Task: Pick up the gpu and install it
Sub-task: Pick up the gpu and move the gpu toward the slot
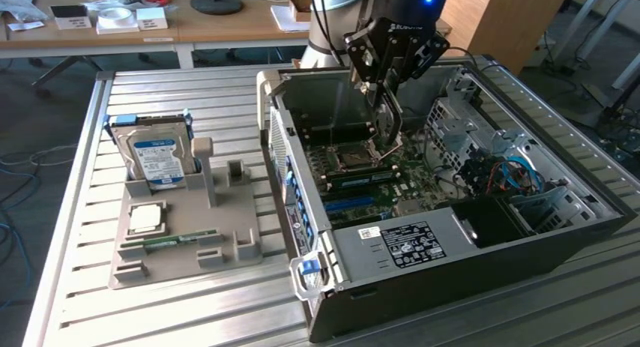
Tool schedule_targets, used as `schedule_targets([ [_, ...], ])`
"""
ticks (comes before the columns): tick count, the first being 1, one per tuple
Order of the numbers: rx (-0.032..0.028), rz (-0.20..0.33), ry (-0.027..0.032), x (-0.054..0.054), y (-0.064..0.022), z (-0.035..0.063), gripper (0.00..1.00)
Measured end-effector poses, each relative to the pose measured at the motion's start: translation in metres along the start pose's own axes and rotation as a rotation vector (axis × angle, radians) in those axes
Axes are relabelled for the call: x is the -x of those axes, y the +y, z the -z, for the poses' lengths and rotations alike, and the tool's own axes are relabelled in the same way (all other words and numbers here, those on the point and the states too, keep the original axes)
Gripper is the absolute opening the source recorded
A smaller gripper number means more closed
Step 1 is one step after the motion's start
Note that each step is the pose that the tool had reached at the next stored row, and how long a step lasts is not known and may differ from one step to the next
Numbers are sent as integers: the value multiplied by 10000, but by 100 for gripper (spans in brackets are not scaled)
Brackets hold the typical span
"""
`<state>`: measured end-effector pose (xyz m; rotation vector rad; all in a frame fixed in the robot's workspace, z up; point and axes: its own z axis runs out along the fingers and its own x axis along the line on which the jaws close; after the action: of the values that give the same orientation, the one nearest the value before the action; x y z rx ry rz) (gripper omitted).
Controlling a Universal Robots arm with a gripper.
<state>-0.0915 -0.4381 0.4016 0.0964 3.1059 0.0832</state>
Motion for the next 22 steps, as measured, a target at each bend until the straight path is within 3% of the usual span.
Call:
schedule_targets([
  [11,0,-1,0,36,3,-1,27],
  [22,-1,-1,0,359,25,-14,27],
])
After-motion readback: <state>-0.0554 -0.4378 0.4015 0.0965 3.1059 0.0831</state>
